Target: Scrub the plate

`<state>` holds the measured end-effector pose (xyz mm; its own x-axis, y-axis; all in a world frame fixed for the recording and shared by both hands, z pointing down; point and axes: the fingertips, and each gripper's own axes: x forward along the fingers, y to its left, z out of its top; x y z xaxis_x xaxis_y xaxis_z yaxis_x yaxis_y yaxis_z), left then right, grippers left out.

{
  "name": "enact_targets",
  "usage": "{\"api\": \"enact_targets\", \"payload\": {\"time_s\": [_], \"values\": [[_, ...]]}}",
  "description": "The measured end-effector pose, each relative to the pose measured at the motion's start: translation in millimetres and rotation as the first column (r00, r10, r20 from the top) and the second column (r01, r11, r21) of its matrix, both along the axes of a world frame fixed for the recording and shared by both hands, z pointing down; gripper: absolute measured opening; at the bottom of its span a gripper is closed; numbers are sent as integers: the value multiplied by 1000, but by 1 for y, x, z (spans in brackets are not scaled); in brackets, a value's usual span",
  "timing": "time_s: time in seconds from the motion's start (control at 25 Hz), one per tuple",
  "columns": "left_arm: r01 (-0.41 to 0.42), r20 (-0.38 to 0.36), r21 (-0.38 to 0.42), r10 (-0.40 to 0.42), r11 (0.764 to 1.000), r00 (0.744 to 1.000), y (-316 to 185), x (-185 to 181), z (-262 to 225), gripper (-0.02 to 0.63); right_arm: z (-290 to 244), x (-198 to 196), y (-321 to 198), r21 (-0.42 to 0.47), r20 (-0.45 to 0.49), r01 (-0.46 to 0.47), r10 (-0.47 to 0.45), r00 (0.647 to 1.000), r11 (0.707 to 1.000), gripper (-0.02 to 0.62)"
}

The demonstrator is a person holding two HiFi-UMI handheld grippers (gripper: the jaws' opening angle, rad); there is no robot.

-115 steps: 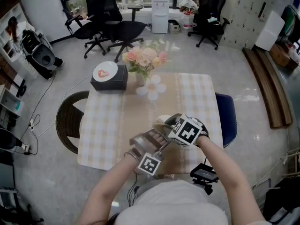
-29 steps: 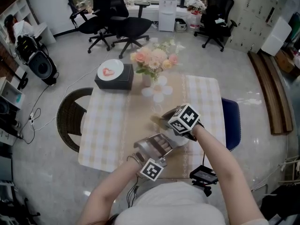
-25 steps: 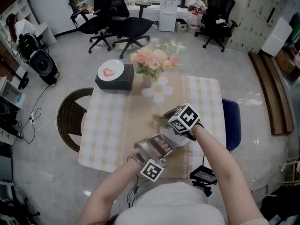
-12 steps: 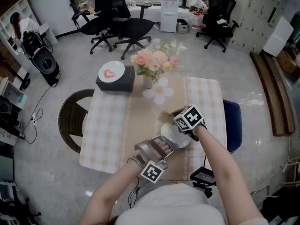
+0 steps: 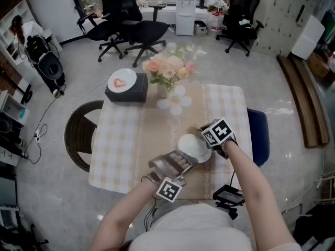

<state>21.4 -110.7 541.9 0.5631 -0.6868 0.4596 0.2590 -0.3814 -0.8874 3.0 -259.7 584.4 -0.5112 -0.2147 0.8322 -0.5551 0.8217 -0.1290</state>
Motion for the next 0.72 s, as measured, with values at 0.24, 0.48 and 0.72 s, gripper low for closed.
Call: {"api": "enact_targets", "payload": {"time_s": [0.24,0.48,0.72], "values": [[23,9,-25,-23,999,1000,-2,-3,1,23,0,21,8,-15,-49,-3,2,999,1000,38],[40,13,-99,-39,994,999,2,-4,11,23,1,37,19,-11,-106,11,-12,994,1000,38],[76,8,-211,-76,975,997,9,-4,19,23,-4,50,35,-19,-119,-10,7,993,1000,38]]}}
